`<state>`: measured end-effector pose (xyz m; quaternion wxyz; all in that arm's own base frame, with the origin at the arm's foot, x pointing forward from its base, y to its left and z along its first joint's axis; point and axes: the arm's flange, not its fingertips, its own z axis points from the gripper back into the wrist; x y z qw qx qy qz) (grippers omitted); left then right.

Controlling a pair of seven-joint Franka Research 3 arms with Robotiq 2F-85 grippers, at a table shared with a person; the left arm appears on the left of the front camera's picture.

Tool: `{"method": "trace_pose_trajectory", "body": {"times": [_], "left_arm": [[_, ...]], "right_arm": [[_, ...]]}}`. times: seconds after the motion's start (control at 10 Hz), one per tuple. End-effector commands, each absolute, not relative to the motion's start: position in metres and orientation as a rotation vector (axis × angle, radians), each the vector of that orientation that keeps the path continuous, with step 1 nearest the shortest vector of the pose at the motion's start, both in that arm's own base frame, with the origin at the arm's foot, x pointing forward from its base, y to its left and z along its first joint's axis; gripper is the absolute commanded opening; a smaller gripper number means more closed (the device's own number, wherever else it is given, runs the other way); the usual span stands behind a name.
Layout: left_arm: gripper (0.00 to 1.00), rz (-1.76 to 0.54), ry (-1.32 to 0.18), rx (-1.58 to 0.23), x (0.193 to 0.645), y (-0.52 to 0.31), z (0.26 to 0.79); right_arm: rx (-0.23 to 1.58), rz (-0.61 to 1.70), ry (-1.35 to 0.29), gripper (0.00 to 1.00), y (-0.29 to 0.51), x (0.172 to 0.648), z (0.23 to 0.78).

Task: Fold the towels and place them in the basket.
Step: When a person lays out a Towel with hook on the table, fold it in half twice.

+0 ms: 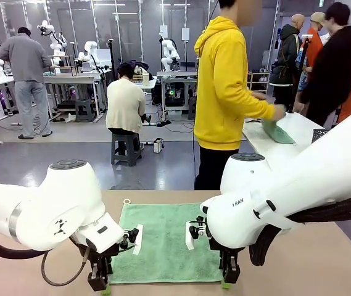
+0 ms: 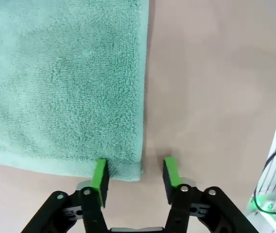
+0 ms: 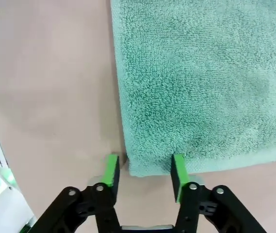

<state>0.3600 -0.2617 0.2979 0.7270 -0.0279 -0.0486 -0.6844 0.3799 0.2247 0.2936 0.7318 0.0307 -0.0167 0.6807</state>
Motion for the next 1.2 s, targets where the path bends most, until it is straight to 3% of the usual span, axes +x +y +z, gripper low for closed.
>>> {"method": "trace_pose_trajectory", "body": {"times": [0.0,0.1,0.2,0.6,1.0,1.1], "left_arm": [[0.00,-1.513,-0.097,-0.034,0.357,-0.264,0.293],[0.06,-1.513,-0.095,-0.034,0.357,-0.263,0.294],[0.00,-1.514,-0.093,-0.035,0.357,-0.263,0.293],[0.00,-1.519,-0.096,-0.035,0.357,-0.263,0.296],[0.00,-1.537,-0.069,-0.062,0.348,-0.264,0.341],[0.04,-1.534,-0.077,-0.061,0.343,-0.263,0.357]], "right_arm": [[0.060,1.478,-0.041,0.00,0.228,0.379,0.290],[0.059,1.478,-0.036,0.04,0.227,0.380,0.288],[0.060,1.476,-0.035,0.00,0.227,0.380,0.287],[0.049,1.473,-0.042,0.00,0.224,0.380,0.294],[0.055,1.489,-0.060,0.00,0.221,0.372,0.338],[0.072,1.483,-0.048,0.00,0.220,0.364,0.353]]}}
